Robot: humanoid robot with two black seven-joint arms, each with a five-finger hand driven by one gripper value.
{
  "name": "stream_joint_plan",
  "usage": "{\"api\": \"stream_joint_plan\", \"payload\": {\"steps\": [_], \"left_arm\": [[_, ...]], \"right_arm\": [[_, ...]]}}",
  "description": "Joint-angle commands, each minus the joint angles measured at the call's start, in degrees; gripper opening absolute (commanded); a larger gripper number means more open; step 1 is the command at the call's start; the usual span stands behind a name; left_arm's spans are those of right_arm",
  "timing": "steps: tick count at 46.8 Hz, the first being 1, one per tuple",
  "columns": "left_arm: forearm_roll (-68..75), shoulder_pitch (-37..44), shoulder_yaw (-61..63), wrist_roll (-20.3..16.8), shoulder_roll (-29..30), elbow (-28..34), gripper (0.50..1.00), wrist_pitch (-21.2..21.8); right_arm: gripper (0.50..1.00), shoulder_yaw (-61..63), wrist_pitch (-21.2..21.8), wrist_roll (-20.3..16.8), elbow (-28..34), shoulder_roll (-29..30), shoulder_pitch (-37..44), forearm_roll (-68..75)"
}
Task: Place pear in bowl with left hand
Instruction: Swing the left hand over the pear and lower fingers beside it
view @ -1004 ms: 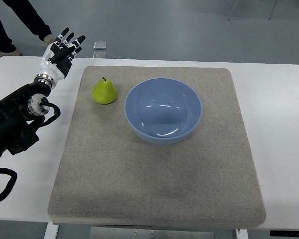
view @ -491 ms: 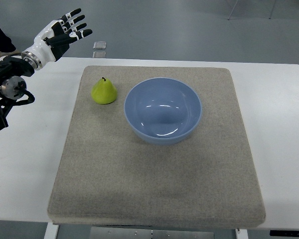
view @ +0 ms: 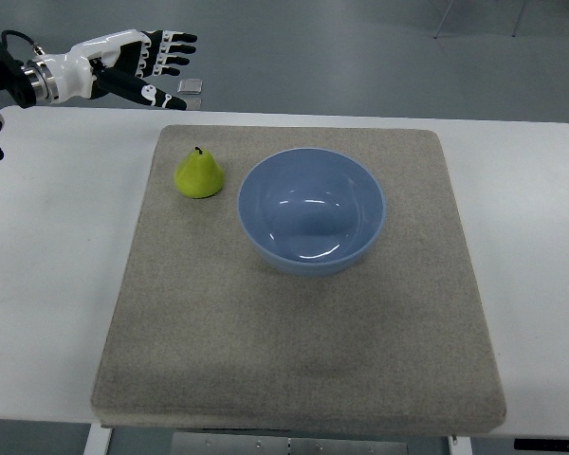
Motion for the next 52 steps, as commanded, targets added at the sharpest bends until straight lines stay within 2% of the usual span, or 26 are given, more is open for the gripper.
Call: {"api": "stream_joint_plan", "payload": {"steps": [1, 6, 16, 30, 39, 48, 52], "left_arm": [[5.42, -1.07, 0.07, 0.01, 2.04, -4.83, 0.988, 0.04], [14.03, -1.95, 0.07, 0.01, 3.27, -8.62, 0.986, 0.04], [30.3, -3.89, 0.07, -0.78, 3.19, -9.85, 0.981, 0.13], [41.73, -3.45, 2.35, -1.66, 3.89, -17.85, 0.973, 0.83], [50.08, -3.1, 2.88, -3.06, 3.45, -17.32, 0.971, 5.49], [50.7, -3.36, 6.48, -3.06, 3.01, -17.32, 0.971, 6.28], [52.19, -3.36, 8.94, -3.06, 2.92, -17.06, 0.971, 9.17]], "right_arm": [[0.924, 0.01, 0.0, 0.0, 0.02, 0.0, 0.0, -0.08], [0.924, 0.01, 0.0, 0.0, -0.07, 0.0, 0.0, -0.08], [0.924, 0.01, 0.0, 0.0, 0.02, 0.0, 0.0, -0.08], [0.924, 0.01, 0.0, 0.0, 0.02, 0.0, 0.0, 0.0], [0.924, 0.01, 0.0, 0.0, 0.02, 0.0, 0.0, -0.08], [0.924, 0.01, 0.0, 0.0, 0.02, 0.0, 0.0, -0.08], [0.924, 0.01, 0.0, 0.0, 0.02, 0.0, 0.0, 0.0]]}}
